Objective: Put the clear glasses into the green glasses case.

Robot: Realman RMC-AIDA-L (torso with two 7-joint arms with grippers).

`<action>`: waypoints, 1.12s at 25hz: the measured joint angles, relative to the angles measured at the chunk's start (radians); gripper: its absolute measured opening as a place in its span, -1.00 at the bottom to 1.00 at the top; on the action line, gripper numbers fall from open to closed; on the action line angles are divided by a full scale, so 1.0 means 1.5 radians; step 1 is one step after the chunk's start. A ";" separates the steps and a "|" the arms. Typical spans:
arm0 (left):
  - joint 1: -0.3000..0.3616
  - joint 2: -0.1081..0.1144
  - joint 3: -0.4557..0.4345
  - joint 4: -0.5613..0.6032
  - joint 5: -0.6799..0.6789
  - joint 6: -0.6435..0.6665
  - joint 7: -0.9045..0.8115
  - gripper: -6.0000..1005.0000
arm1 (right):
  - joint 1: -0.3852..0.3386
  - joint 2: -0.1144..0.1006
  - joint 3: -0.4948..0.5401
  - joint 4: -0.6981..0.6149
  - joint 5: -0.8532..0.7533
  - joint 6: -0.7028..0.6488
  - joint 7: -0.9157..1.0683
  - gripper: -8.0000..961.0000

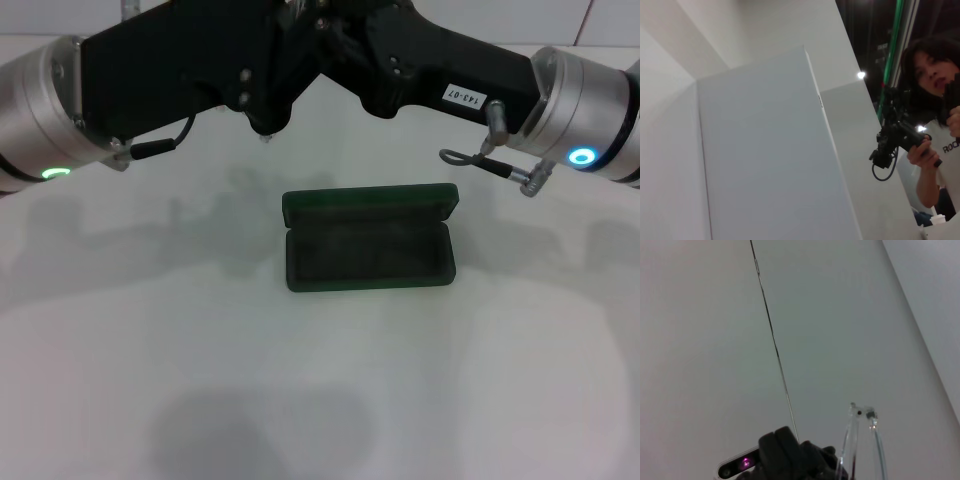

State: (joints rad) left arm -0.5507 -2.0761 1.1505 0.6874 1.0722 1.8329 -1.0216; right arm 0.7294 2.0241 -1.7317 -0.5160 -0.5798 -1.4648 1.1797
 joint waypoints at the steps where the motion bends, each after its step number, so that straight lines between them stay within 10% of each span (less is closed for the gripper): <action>1: 0.000 0.000 0.000 0.000 0.000 -0.001 0.000 -0.94 | 0.000 0.000 -0.001 0.000 0.000 0.000 0.000 -0.79; 28: 0.000 0.002 -0.006 0.000 0.004 -0.007 -0.001 -0.94 | -0.007 -0.002 0.006 0.001 0.004 0.003 -0.009 -0.79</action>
State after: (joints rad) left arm -0.5500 -2.0737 1.1420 0.6877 1.0785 1.8230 -1.0224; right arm 0.7193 2.0214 -1.7231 -0.5145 -0.5731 -1.4601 1.1658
